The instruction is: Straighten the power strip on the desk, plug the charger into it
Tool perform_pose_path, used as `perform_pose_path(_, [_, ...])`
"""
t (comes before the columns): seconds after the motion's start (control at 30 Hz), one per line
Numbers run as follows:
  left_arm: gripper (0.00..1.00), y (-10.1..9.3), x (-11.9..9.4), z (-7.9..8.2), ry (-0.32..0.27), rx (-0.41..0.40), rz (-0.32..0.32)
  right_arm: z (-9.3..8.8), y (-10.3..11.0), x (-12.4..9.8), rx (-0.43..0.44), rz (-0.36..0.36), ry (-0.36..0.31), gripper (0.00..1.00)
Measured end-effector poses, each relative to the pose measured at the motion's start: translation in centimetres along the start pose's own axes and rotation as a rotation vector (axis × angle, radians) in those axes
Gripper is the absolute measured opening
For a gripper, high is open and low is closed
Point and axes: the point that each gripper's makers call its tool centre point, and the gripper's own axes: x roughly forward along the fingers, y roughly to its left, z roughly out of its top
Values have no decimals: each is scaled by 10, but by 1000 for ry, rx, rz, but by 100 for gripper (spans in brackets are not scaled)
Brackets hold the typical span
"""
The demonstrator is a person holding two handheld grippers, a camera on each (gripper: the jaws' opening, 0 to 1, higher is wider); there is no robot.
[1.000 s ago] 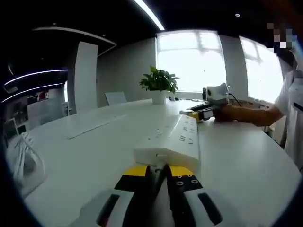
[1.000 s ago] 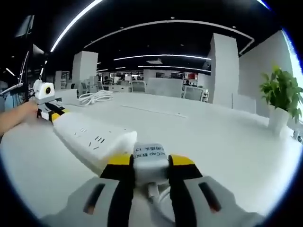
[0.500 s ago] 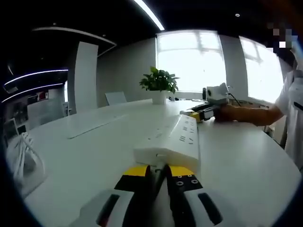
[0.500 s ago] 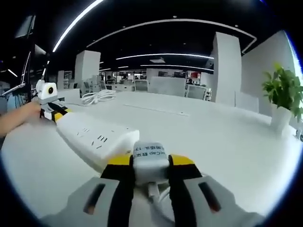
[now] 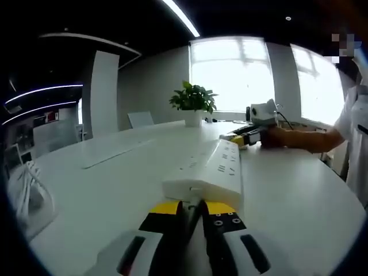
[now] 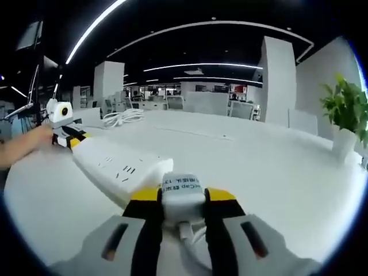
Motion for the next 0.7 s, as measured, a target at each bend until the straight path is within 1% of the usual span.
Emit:
perform_pose_path(0.07, [17, 0, 0, 0, 0, 0, 0, 4, -3, -3, 17, -15, -7, 28])
perform_pose_path(0.13, [17, 0, 0, 0, -1, 0, 0, 3, -2, -4, 37, -19, -7, 28])
perform_pose_path(0.3, [17, 1, 0, 0, -2, 2, 0, 2, -2, -4, 31, -21, 2, 28])
perform_pose_path(0.4, [17, 1, 0, 0, -3, 3, -1, 2, -2, -4, 44, -20, 3, 28])
perform_pose_path(0.6, [17, 0, 0, 1, -7, 12, 0, 4, 1, -9, 103, -18, -3, 28])
perform_pose_path(0.7, [17, 1, 0, 1, -8, 14, 2, 5, 1, -12, 161, -7, -8, 28])
